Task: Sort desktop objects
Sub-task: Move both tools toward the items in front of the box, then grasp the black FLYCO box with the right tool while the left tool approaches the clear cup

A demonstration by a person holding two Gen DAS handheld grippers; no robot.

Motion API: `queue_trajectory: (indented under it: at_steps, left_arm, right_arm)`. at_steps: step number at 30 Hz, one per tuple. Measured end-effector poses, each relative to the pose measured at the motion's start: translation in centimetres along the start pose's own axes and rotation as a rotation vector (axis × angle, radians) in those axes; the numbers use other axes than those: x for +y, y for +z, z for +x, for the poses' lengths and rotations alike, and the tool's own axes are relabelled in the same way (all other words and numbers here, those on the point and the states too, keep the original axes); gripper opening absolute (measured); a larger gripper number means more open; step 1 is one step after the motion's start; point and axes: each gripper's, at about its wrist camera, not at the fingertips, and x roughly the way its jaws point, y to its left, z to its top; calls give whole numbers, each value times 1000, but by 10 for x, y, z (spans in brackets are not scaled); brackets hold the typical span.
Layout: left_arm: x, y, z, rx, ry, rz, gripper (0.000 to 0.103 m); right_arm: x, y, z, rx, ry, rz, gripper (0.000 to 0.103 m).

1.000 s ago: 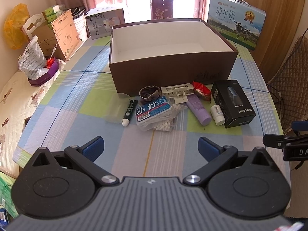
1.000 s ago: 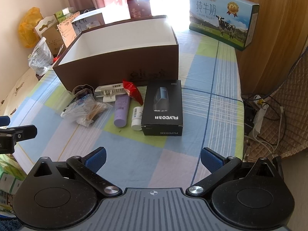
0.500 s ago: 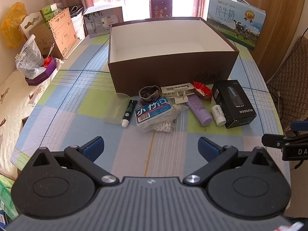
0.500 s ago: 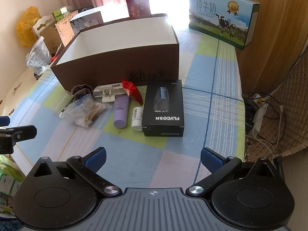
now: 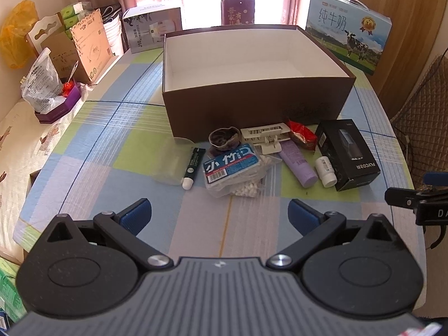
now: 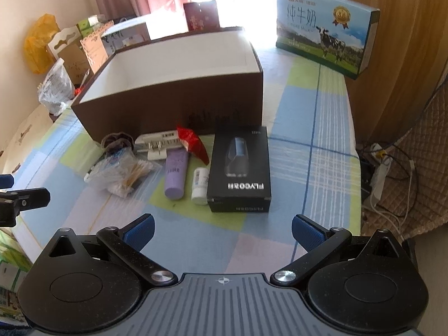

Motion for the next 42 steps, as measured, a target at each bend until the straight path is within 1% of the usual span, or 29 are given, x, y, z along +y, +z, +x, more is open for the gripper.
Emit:
queue_trajectory:
  at_steps: [7, 10, 21, 25, 30, 34, 38, 42]
  left_arm:
    - [13, -1, 14, 21, -14, -20, 102]
    - [18, -1, 19, 20, -22, -25, 102]
    - [32, 3, 41, -10, -26, -18, 102]
    - [36, 7, 52, -12, -34, -5, 102]
    - [42, 12, 69, 7, -57, -24, 99]
    - [44, 14, 81, 21, -51, -22, 99]
    - [46, 16, 91, 27, -40, -6, 99]
    - [49, 17, 98, 33, -36, -5, 99]
  right_arm:
    - [-1, 4, 12, -36, 52, 3, 101]
    - [-2, 4, 17, -59, 53, -1, 101]
    - [-14, 6, 46, -78, 37, 18, 101]
    - [-18, 9, 60, -79, 8, 5, 101]
    - [-23, 12, 79, -62, -21, 1, 101]
    - [-26, 16, 93, -49, -27, -2, 100]
    - [-26, 21, 107, -38, -34, -8, 93]
    - [-26, 25, 118, -30, -43, -7, 88]
